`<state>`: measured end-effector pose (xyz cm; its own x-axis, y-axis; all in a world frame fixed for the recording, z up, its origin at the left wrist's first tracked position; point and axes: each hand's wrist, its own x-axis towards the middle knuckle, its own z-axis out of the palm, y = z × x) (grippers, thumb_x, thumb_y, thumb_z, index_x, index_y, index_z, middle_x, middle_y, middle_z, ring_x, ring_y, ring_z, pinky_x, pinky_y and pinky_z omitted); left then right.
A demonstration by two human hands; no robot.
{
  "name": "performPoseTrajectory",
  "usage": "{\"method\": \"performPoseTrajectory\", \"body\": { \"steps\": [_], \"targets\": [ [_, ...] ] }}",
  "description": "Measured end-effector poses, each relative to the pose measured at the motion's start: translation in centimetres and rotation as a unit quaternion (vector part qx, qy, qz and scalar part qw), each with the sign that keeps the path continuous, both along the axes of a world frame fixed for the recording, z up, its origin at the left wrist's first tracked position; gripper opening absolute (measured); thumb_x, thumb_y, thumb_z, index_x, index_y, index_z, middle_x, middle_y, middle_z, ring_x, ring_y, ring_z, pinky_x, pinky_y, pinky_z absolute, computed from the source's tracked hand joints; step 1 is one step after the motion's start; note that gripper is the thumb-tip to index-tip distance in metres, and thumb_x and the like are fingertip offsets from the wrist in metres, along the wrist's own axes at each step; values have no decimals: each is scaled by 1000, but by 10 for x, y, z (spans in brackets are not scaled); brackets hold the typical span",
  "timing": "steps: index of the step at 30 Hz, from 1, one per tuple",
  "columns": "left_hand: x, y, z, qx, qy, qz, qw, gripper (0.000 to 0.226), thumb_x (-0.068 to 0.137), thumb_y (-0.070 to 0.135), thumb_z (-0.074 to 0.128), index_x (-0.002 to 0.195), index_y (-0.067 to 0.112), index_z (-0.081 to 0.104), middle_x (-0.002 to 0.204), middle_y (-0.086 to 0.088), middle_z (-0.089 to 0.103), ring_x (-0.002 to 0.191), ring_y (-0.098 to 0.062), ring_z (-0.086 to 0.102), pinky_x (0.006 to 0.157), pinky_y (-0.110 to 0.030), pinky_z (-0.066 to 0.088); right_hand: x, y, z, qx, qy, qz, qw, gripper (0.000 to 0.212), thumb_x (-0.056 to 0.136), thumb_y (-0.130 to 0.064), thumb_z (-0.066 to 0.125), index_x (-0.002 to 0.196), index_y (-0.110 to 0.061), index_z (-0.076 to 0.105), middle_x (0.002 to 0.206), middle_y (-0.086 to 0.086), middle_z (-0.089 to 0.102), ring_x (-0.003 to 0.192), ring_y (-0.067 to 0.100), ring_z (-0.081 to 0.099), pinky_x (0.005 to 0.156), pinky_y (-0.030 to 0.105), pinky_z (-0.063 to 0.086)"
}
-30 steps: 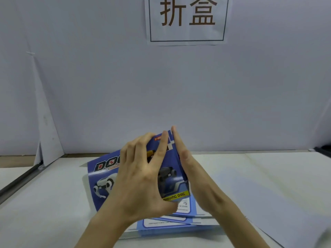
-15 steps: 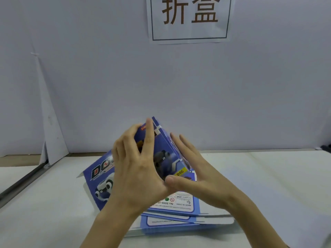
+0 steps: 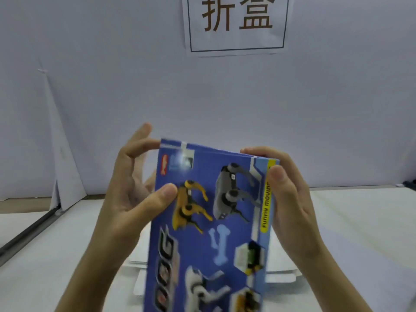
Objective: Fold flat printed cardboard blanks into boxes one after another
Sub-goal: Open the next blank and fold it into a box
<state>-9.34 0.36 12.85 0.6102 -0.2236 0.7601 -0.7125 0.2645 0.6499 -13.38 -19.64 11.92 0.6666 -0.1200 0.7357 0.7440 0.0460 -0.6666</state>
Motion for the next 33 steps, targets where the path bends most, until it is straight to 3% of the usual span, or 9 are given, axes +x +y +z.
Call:
{"method": "performPoseTrajectory", "body": {
  "steps": [4,7,12,16,19,22,26,30,33],
  "targets": [
    [-9,-17,-6,-63,34,-94,993,35,78,28,70,110,31,56,133,-2,58,93,-19,69,67,-29,57,-7,9,4,22,11,3,1000,27,88,-50,55,96,-26,64,93,0,68,81,17,67,65,26,54],
    [-13,-26,-6,-106,45,-60,992,28,78,23,60,105,32,59,125,-1,63,82,-18,70,61,-27,57,-10,7,5,10,-9,-32,999,21,94,-32,46,99,-23,64,117,-9,66,109,10,63,86,27,52],
    [-15,-27,-6,-94,30,-3,995,16,79,27,60,95,31,63,123,2,64,84,-20,71,57,-27,56,-10,3,6,3,-35,-53,998,20,94,-30,48,99,-32,67,116,4,67,108,29,62,92,51,48],
    [-12,-25,-9,-107,12,7,994,12,84,20,59,89,29,64,116,2,65,102,-15,67,64,-24,57,-10,4,5,30,-32,-22,999,23,94,-23,47,88,-31,68,100,-1,69,90,17,66,76,28,54],
    [-10,-25,-12,-108,11,4,994,12,85,19,61,87,30,63,110,4,65,109,-17,64,65,-24,57,-8,6,5,25,-35,-6,999,25,94,-21,46,87,-28,68,99,1,69,88,16,66,74,28,55],
    [-9,-26,-11,-94,7,-3,996,12,82,34,67,93,30,63,114,3,66,96,-16,69,62,-25,57,-6,1,3,-4,-54,-49,997,21,94,-32,46,98,-26,66,114,0,67,109,17,62,89,34,52],
    [-2,-26,-12,-136,-7,85,987,11,85,30,58,93,35,64,102,8,69,76,-12,68,60,-21,54,14,-11,2,-43,128,-21,991,48,67,-68,63,112,-54,55,137,-16,52,121,2,52,95,35,44],
    [14,-15,-14,-239,20,174,955,7,91,31,57,91,38,58,82,7,63,69,-12,63,57,-25,54,17,-42,-4,-273,389,90,875,83,51,-67,73,125,-62,37,117,-29,63,105,-4,61,100,37,45],
    [27,-14,-20,-203,56,170,963,13,92,28,57,93,41,57,85,11,66,72,-8,67,56,-20,55,10,-51,-10,-302,383,67,871,76,52,-62,76,122,-50,50,112,-10,69,103,11,67,90,37,56]
  ]
}}
